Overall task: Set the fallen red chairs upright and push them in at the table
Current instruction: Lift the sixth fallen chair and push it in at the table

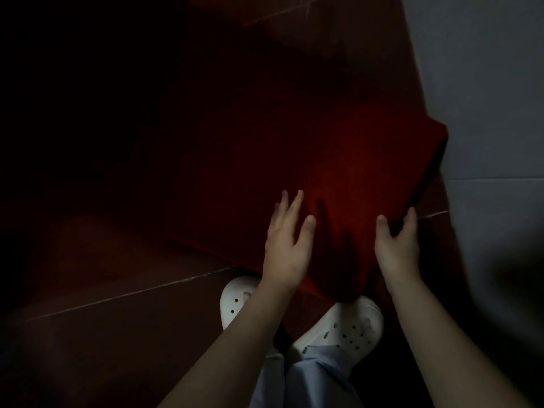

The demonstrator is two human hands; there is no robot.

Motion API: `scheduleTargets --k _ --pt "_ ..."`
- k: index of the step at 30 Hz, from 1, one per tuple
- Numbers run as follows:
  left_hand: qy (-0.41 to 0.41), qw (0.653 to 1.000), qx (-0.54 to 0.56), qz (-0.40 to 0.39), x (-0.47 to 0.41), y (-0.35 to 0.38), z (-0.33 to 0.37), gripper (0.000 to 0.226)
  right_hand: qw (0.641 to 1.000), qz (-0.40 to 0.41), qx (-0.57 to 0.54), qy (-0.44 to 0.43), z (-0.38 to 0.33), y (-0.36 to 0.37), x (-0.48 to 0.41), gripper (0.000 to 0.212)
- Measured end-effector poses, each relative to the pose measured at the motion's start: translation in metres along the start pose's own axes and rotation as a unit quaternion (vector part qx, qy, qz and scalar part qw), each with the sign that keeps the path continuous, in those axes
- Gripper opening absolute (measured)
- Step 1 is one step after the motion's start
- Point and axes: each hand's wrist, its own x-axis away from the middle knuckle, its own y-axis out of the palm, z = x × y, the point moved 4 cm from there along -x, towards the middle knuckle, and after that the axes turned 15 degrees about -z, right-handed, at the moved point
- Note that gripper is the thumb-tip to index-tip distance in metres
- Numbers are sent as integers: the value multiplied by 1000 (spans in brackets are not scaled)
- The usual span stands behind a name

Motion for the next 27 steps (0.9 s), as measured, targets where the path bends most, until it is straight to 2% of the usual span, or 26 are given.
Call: scheduleTargets --k 4,9,13,16,19,23,25,27 --pt "-2 999 -44 11 -10 7 -24 55 998 28 64 6 23 20 -13 70" --pt "11 997 -70 15 -10 18 -29 53 994 93 54 6 28 29 -22 68" --pt "1 998 -61 11 -12 22 -29 54 993 96 3 69 33 27 -33 67" --pt "-3 998 -57 11 -12 24 -30 53 989 102 16 102 32 19 -44 64" --pt "-3 998 -60 12 -12 26 -32 53 990 72 -28 121 36 8 -58 66" --pt "6 997 -76 18 -14 28 -37 53 993 38 -86 76 42 -3 -66 44" --pt "7 996 -90 23 -15 29 -39 56 994 64 -77 55 43 -7 -64 30" --pt "8 994 -103 31 -14 30 -40 58 993 95 -57 48 42 -8 -61 27"
